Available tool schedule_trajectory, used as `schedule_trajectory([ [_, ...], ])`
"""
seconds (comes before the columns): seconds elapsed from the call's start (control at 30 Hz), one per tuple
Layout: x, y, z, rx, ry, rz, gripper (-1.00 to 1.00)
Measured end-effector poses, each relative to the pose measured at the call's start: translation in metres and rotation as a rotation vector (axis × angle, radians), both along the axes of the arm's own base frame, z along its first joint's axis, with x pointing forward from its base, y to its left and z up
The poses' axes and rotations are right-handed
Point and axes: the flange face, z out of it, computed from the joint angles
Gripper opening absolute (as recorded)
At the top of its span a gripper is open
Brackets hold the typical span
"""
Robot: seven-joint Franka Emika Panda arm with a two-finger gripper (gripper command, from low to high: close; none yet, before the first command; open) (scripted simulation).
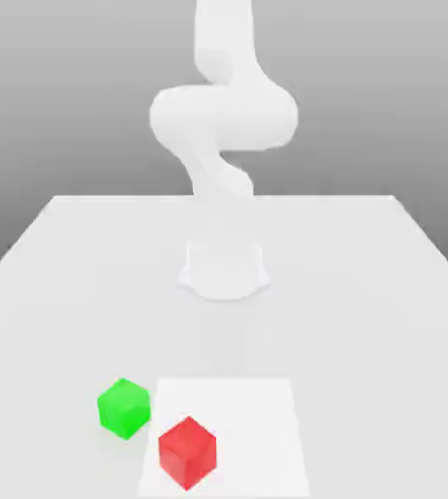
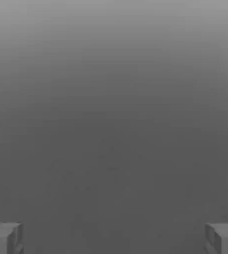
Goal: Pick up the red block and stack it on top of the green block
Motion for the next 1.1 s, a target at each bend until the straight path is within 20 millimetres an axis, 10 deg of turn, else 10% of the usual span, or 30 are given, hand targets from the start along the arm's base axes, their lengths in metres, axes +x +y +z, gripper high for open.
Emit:
schedule_trajectory([
  [0.4, 0.1, -0.026, -0.226, 0.128, 0.346, -0.328, 0.0],
  [0.93, 0.08, -0.043, -0.506, 0.282, 0.682, -0.664, 0.0],
  [0.97, 0.079, -0.043, -0.519, 0.282, 0.683, -0.664, -1.0],
  [1.1, 0.079, -0.043, -0.518, 0.282, 0.681, -0.664, -1.0],
])
